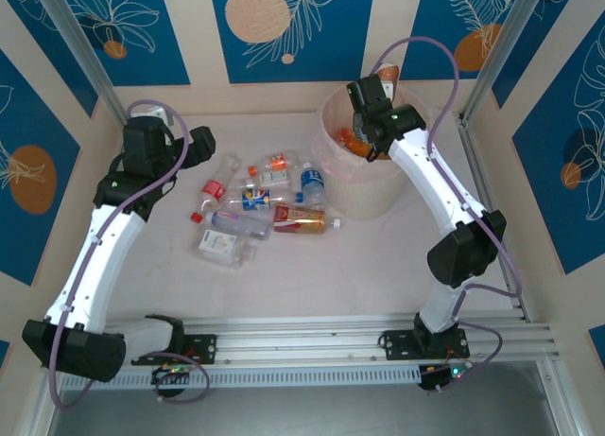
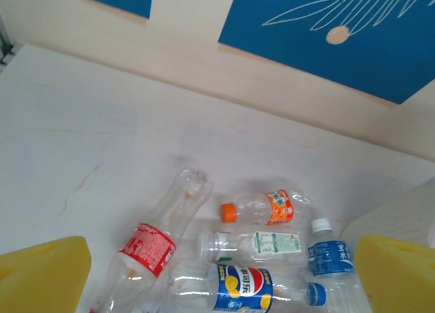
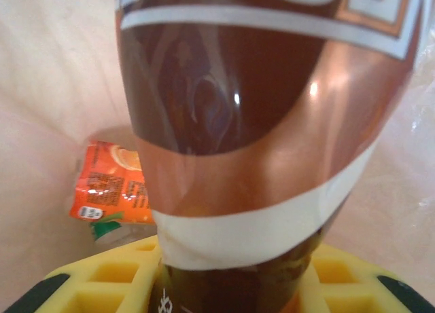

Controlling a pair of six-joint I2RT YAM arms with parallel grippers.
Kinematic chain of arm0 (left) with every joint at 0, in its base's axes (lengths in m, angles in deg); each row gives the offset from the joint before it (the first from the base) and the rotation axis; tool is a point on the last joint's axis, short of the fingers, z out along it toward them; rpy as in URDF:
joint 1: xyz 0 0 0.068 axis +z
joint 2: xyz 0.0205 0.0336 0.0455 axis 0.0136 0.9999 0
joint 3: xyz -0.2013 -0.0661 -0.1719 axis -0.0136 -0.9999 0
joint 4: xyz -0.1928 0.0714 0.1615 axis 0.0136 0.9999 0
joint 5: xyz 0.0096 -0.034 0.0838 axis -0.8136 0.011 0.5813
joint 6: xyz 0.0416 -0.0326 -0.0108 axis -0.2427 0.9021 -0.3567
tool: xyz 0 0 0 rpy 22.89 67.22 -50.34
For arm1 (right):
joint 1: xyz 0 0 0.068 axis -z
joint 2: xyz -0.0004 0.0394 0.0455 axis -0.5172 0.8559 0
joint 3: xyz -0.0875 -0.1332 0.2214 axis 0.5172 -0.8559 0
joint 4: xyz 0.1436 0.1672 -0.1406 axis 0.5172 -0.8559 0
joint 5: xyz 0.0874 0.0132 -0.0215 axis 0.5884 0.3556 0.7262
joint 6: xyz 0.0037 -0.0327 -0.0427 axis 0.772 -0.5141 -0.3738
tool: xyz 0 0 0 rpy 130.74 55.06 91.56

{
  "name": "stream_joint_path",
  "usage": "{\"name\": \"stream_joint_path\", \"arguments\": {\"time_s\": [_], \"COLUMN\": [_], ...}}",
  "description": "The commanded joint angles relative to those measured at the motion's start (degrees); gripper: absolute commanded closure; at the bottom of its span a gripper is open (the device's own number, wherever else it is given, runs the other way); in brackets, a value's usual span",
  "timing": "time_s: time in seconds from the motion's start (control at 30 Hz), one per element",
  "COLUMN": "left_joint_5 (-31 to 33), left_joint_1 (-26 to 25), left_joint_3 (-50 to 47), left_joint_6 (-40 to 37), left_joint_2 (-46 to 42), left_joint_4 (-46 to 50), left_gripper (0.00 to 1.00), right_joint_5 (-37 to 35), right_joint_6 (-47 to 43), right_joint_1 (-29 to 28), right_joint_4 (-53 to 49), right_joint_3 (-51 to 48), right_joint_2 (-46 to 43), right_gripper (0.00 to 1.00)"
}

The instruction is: Put the plastic bottles in the bin

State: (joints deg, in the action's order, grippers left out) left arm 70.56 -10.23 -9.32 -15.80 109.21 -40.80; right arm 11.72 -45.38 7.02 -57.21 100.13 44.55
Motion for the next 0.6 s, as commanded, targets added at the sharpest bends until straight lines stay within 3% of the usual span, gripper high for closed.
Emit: {"name": "stream_joint_path", "arguments": {"time_s": [0.0, 0.2, 0.37, 0.57], "left_joint_5": [-2.86, -1.74, 0.19, 1.03], "left_joint_1": [1.89, 3.0, 3.36, 3.45], "left_joint_3": [-1.62, -2.55, -2.61, -2.9], "left_joint_6": [0.99, 0.17, -1.17, -2.78], "left_joint_2": [0.54, 1.65, 3.01, 3.9], "left_joint_4": [0.81, 1.97, 3.83, 5.37], "left_gripper": [0.0, 0.0, 0.01, 0.0], "right_joint_5": [-1.74, 0.98, 1.3, 2.7], "right_joint_6": [0.97, 1.24, 1.24, 0.98], "right_joint_1": [1.72, 3.54, 3.77, 3.68], "right_joint_4": [-0.54, -0.96, -1.15, -1.32], "right_joint_3": [-1.53, -5.34, -7.31, -7.11], "right_joint_2": [-1.43, -1.41, -2.64, -5.14], "right_gripper": [0.92, 0.77, 0.44, 0.19]}}
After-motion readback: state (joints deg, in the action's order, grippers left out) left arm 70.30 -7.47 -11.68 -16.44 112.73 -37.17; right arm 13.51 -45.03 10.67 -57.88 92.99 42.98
